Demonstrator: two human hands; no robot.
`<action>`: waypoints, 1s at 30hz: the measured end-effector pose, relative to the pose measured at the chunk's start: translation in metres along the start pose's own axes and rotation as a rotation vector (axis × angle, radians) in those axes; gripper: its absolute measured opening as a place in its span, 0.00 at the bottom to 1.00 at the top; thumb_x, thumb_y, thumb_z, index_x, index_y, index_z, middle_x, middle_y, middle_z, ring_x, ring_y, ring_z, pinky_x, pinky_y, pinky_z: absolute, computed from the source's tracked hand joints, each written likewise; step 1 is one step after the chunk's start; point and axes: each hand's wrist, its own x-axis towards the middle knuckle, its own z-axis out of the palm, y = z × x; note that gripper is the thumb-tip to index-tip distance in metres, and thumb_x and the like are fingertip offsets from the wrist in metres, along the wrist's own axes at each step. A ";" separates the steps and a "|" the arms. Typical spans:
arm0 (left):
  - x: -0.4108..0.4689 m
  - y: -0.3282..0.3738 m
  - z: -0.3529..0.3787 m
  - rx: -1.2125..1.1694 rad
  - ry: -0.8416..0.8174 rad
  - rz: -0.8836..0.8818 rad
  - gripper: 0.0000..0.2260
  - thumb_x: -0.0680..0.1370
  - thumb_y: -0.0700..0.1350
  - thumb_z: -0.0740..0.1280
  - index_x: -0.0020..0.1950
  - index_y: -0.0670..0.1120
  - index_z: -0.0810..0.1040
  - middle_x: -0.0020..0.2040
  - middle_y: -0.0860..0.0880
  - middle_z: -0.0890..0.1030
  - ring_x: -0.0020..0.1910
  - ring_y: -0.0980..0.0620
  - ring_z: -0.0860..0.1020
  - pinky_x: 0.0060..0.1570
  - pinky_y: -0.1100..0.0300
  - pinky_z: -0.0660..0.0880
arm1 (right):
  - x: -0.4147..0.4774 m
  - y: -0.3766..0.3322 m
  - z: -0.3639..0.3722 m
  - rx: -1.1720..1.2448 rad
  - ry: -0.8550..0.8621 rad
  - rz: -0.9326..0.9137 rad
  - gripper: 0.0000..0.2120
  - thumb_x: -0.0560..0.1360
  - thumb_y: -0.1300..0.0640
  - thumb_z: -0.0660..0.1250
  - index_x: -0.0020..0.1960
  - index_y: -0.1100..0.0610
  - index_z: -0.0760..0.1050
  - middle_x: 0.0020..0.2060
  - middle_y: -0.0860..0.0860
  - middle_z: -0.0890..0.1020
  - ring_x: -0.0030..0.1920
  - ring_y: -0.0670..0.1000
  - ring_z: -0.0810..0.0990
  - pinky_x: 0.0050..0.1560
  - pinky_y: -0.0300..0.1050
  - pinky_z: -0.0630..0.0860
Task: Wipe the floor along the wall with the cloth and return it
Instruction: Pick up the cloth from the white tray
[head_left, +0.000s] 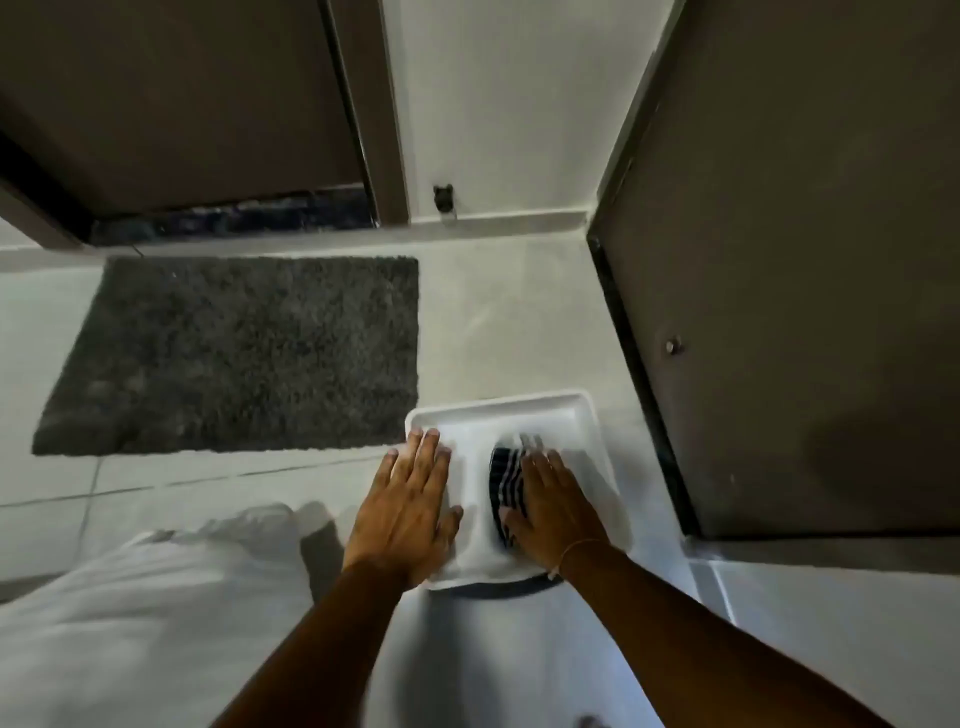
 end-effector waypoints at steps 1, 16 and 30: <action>0.009 0.000 0.016 0.030 0.002 0.020 0.32 0.83 0.60 0.42 0.78 0.45 0.31 0.82 0.43 0.33 0.81 0.44 0.33 0.81 0.46 0.35 | 0.010 0.003 0.018 -0.027 -0.019 0.007 0.39 0.79 0.41 0.57 0.79 0.60 0.42 0.80 0.58 0.45 0.80 0.58 0.42 0.80 0.53 0.44; 0.046 0.017 0.081 -0.014 0.121 -0.015 0.38 0.77 0.62 0.33 0.82 0.43 0.41 0.83 0.42 0.38 0.81 0.44 0.34 0.81 0.47 0.36 | 0.044 0.025 0.054 0.181 0.156 -0.015 0.27 0.80 0.65 0.58 0.77 0.57 0.57 0.79 0.54 0.59 0.77 0.57 0.61 0.73 0.53 0.66; -0.057 0.183 0.177 -0.214 0.248 0.379 0.31 0.82 0.54 0.55 0.82 0.40 0.55 0.83 0.41 0.54 0.83 0.40 0.52 0.81 0.47 0.48 | -0.232 0.195 0.158 0.373 0.632 0.334 0.27 0.79 0.66 0.60 0.77 0.55 0.61 0.77 0.48 0.63 0.77 0.48 0.61 0.70 0.42 0.71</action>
